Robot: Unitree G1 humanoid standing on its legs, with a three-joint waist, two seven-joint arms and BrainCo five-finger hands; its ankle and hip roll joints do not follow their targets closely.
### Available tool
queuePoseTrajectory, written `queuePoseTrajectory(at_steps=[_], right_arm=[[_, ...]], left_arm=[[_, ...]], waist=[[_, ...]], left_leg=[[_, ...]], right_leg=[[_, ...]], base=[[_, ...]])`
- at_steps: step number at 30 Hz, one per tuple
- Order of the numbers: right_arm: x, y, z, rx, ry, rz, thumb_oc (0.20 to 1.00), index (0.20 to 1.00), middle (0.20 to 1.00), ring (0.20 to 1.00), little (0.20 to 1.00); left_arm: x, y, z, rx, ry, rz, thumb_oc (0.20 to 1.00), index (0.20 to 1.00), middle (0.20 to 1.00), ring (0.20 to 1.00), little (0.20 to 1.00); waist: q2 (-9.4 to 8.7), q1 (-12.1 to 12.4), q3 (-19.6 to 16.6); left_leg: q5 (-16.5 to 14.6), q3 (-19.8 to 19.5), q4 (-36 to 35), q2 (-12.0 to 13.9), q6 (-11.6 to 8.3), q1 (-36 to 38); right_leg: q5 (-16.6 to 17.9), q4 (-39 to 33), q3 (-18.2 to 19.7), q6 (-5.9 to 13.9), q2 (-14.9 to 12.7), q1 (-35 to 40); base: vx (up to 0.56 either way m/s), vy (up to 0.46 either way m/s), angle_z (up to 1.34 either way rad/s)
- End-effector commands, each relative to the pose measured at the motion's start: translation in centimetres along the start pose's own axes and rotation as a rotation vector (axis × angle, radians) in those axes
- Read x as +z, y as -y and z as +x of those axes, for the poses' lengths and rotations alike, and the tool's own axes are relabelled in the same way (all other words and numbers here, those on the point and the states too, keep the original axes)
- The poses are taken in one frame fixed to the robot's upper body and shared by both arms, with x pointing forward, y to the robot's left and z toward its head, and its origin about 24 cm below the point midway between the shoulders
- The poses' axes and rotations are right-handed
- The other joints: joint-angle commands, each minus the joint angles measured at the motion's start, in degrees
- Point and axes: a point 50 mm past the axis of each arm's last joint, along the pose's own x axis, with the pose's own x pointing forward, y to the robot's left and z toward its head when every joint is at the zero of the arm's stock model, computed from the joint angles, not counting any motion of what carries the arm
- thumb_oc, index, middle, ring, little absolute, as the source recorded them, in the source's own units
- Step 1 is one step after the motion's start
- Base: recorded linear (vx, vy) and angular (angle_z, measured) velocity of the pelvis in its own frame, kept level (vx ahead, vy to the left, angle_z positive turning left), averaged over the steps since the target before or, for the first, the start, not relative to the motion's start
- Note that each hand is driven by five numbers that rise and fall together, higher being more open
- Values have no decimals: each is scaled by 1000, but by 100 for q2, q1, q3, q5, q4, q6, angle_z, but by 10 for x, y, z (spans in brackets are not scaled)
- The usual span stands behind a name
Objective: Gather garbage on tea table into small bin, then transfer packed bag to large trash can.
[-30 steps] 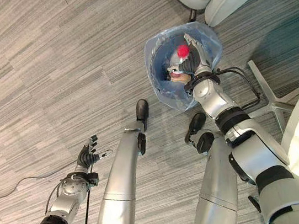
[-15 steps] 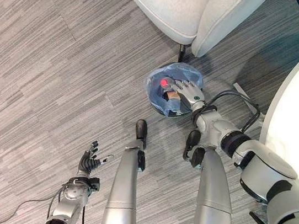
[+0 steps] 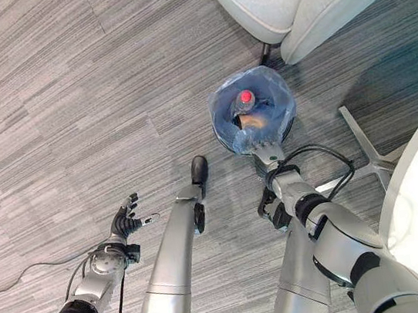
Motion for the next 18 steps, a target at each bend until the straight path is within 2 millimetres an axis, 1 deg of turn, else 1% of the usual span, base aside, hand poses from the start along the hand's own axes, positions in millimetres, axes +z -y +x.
queuePoseTrajectory(at_steps=[1,4,6,10,14,15,16,17,18], right_arm=[[-12,12,1,-46,-24,52,200,200,200,200,200],[-12,20,2,-78,-21,94,200,200,200,200,200],[-15,28,3,-113,-29,135,200,200,200,200,200],[-16,35,3,-144,-26,182,200,200,200,200,200],[-6,40,1,-190,1,308,200,200,200,200,200],[-4,41,1,-199,8,354,200,200,200,200,200],[2,43,-2,-222,27,444,200,200,200,200,200],[2,43,-2,-222,26,445,200,200,200,200,200],[8,42,-9,-250,42,616,200,200,200,200,200]], left_arm=[[1,-4,-1,12,28,23,1000,1000,1000,1000,1000],[3,-5,0,14,37,21,1000,1000,1000,1000,1000],[5,-6,0,16,42,15,1000,1000,1000,1000,1000],[4,-6,0,15,34,12,1000,1000,1000,1000,1000],[2,-6,0,18,21,6,1000,1000,1000,1000,1000],[1,-6,0,21,16,5,1000,1000,1000,1000,1000],[0,-8,0,27,7,1,1000,1000,1000,1000,1000],[0,-8,0,27,6,2,1000,1000,1000,1000,1000],[-3,-9,-2,34,-2,-7,1000,1000,1000,1000,1000]], waist=[[150,78,92],[133,61,88],[120,48,77],[95,22,85],[45,0,77],[38,-7,78],[15,-38,56],[20,-34,74],[-13,-92,48]], left_leg=[[-387,54,-87,-181,162,206],[-381,73,-144,-155,165,260],[-374,83,-210,-144,173,333],[-352,78,-316,-114,173,462],[-256,69,-727,-41,149,883],[-236,60,-820,-27,144,989],[-179,54,-1058,-12,130,1225],[-169,49,-1082,-11,129,1262],[-77,64,-1467,23,93,1714]], right_leg=[[83,-761,382,326,215,293],[122,-825,384,340,242,340],[151,-896,376,361,259,403],[211,-999,356,391,289,532],[355,-1376,255,460,365,948],[393,-1463,228,478,373,1042],[460,-1655,205,511,404,1246],[469,-1678,198,511,407,1284],[572,-2043,96,563,440,1724]], base=[[0,0,0],[-12,4,0],[-19,5,-1],[-33,5,0],[-61,3,-3],[-64,5,-4],[-47,8,-2],[-70,-6,-1],[-56,-12,-3]])
